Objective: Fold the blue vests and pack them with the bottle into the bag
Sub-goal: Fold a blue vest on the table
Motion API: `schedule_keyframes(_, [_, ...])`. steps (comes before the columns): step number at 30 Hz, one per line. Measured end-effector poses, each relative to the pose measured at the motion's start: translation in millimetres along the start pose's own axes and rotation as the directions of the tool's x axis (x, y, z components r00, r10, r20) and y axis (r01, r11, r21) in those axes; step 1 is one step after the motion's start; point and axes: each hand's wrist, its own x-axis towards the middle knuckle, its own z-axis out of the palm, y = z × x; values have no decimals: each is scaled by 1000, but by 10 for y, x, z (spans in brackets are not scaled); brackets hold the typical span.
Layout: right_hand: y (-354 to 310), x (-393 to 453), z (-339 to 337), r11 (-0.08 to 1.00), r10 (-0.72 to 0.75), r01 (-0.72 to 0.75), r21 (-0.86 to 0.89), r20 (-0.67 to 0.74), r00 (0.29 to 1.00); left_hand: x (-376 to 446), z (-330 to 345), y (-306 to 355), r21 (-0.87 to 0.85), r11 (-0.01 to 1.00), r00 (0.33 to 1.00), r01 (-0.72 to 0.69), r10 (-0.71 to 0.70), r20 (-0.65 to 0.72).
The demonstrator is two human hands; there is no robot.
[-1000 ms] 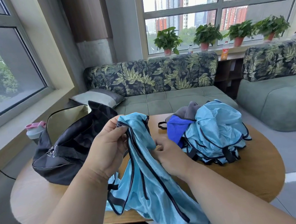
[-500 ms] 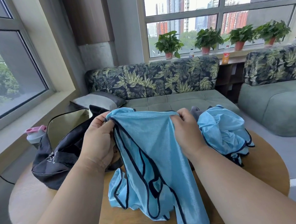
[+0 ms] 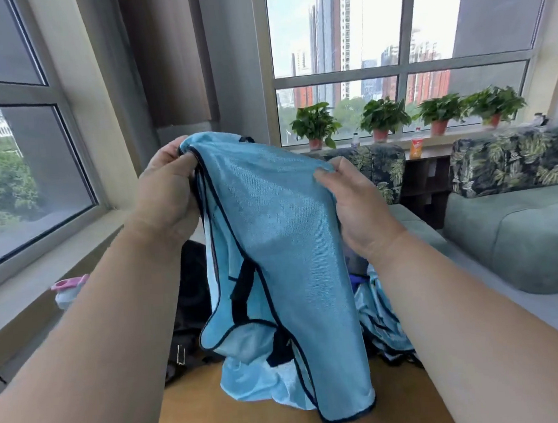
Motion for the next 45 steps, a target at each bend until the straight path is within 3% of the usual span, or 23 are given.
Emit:
schedule_keyframes(3, [-161, -145, 45, 978, -38, 59, -199, 106, 994, 10, 23, 98, 42, 999, 999, -20, 19, 34])
schedule_keyframes(7, [-8, -500, 83, 919, 157, -27, -394, 301, 941, -105, -88, -131, 70, 997, 997, 13, -18, 71])
schedule_keyframes(10, [273, -755, 118, 794, 255, 11, -607, 350, 902, -238, -215, -398, 41, 993, 988, 113, -117, 104])
schedule_keyframes(14, [655, -985, 166, 708, 324, -2, -706, 323, 889, -490, -354, -664, 9, 971, 968, 237, -237, 79])
schedule_keyframes(18, [905, -1075, 135, 710, 357, -121, -693, 207, 911, -676, -465, -831, 88, 955, 958, 283, -286, 30])
schedule_keyframes(24, [955, -1074, 218, 912, 267, -198, -359, 155, 951, -923, -483, -975, 270, 931, 968, 243, -251, -7])
schedule_keyframes(28, [1005, -1061, 242, 921, 269, -241, -307, 53, 962, -1031, -575, -1059, 309, 919, 967, 244, -256, -2])
schedule_keyframes(33, [1067, -1055, 172, 935, 335, -338, -105, -45, 941, -1141, -707, -1079, 339, 901, 955, 270, -296, 28])
schedule_keyframes(36, [1157, -1078, 152, 928, 312, -326, -181, -101, 945, -1176, -765, -1107, 331, 895, 946, 298, -324, 23])
schedule_keyframes(39, [1179, -1131, 169, 865, 151, -226, -449, -196, 969, -1232, -701, -1142, 288, 914, 953, 287, -302, 9])
schedule_keyframes(41, [1145, -1186, 234, 839, 109, -158, -521, -124, 986, -1259, -659, -1208, 274, 919, 954, 285, -300, 13])
schedule_keyframes(43, [1099, -1244, 338, 878, 161, -150, -456, -13, 987, -1288, -610, -1254, 254, 918, 945, 303, -324, 47])
schedule_keyframes(45, [1098, -1269, 403, 921, 181, -170, -352, -1, 984, -1310, -579, -1274, 214, 919, 929, 331, -357, 96])
